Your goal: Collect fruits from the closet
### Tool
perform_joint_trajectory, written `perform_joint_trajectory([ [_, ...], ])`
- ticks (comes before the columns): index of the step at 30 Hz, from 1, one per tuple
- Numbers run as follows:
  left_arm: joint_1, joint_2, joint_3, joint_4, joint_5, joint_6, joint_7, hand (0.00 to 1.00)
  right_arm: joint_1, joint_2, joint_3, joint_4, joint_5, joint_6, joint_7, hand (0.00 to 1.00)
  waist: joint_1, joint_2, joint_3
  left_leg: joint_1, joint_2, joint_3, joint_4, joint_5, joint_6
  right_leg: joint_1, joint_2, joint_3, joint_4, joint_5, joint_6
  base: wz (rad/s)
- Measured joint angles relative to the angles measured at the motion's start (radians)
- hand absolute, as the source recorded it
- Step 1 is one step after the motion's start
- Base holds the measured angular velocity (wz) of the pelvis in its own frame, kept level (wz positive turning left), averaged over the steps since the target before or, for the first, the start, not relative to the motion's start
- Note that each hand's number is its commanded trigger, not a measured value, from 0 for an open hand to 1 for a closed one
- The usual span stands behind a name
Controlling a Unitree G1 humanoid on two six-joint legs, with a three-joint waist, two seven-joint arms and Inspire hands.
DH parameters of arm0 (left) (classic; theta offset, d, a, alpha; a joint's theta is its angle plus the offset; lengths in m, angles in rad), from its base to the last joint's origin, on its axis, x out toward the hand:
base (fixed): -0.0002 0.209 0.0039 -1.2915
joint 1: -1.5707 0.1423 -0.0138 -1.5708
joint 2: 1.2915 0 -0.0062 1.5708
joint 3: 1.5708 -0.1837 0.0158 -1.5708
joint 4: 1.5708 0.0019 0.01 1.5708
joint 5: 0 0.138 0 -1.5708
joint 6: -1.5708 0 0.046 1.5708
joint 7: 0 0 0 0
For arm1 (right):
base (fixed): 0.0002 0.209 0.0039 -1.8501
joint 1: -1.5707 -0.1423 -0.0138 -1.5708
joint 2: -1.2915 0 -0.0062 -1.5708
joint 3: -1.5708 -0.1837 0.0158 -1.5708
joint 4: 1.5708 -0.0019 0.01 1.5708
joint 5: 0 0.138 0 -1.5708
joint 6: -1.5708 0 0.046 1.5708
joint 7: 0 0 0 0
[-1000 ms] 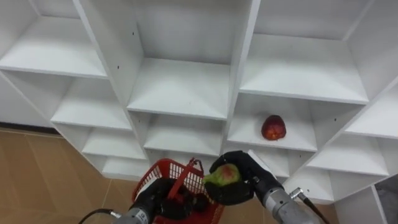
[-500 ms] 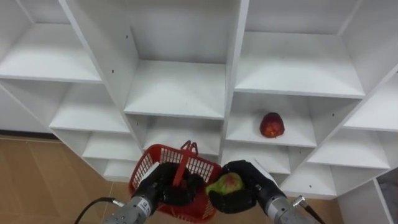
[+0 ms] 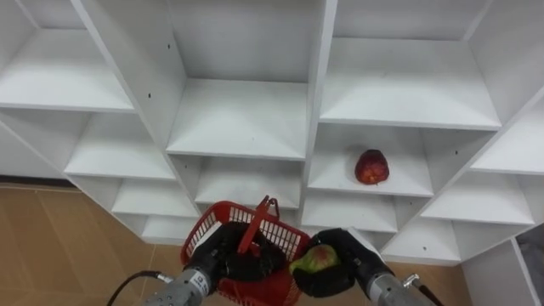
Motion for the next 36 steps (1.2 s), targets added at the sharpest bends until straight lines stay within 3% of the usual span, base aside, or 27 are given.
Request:
perform_joint_trajectory([
  [15,0.002,0.015,-0.053,-0.001,-0.017,0.000,-0.018,1.00,-0.037,0.004,-0.001,0.029,-0.001,0.000,-0.022,1.00,-0.006,0.002,0.0000,-0.021,0.001,0.002,0.006,0.000,0.000,-0.013,-0.004,-0.009,-0.003,0.000,0.000,0.00],
  [31,-0.013,-0.007,-0.087,-0.001,-0.017,0.003,-0.043,1.00,-0.120,0.046,0.020,0.136,-0.002,0.003,-0.015,1.00,-0.002,0.016,0.0000,-0.044,0.004,0.003,0.020,0.000,0.000,-0.033,-0.006,-0.014,0.015,0.001,-0.003,0.00],
  [35,-0.015,-0.010,-0.100,-0.003,-0.017,0.013,-0.060,1.00,-0.121,0.052,0.027,0.136,-0.022,0.021,0.009,1.00,-0.003,0.016,0.0003,-0.044,0.007,0.003,0.021,0.000,0.000,-0.034,-0.008,-0.013,0.017,0.001,-0.002,0.00],
  [36,-0.015,-0.011,-0.105,-0.005,-0.017,0.016,-0.062,1.00,-0.121,0.053,0.031,0.135,-0.028,0.024,0.015,0.83,-0.002,0.016,0.0003,-0.045,0.007,0.003,0.021,0.000,0.000,-0.035,-0.008,-0.013,0.018,0.001,-0.002,0.00],
])
